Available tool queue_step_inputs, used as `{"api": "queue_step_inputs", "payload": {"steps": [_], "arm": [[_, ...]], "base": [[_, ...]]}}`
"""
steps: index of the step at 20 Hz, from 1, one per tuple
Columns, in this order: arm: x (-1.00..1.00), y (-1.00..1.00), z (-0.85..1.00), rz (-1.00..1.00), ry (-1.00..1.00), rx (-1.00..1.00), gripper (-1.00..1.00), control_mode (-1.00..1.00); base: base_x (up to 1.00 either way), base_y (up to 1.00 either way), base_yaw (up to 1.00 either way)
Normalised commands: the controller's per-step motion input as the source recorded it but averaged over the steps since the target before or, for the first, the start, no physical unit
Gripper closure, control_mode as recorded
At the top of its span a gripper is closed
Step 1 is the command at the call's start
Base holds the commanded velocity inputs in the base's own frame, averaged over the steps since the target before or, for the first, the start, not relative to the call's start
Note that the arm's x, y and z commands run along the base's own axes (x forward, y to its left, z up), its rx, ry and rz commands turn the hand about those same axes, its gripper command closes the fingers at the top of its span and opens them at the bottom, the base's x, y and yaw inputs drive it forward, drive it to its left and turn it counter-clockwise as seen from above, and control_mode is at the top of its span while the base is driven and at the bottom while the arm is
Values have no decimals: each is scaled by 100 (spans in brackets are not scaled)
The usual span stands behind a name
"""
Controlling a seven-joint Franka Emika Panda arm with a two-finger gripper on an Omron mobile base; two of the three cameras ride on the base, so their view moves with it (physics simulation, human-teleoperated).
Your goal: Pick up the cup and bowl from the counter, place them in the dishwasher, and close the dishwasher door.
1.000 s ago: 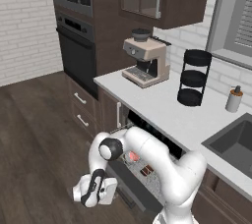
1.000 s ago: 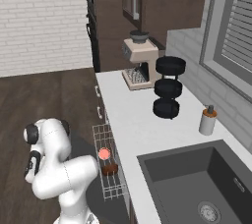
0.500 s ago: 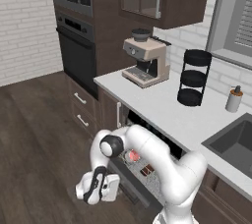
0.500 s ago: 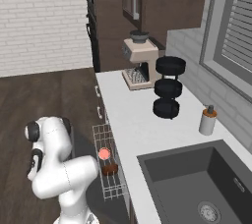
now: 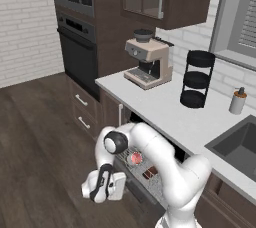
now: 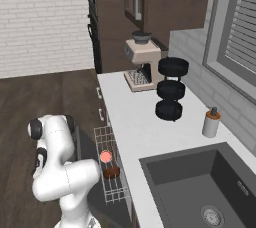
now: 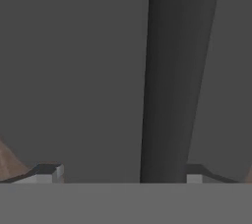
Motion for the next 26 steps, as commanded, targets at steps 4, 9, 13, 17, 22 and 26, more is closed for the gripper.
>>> {"api": "queue_step_inputs", "payload": {"steps": [4,9,13,17,22,26], "arm": [[27,-100,8,0,0,-4,-100,-100],[41,-100,22,0,-5,-12,-100,-100],[62,-100,16,0,-1,-13,-100,-100],[72,-100,9,0,0,-11,-100,-100],[82,-100,7,0,0,-7,-100,-100],[91,-100,5,0,0,-1,-100,-100]], "base": [[0,0,0],[0,0,0],[0,0,0],[0,0,0],[0,0,0],[0,0,0]]}}
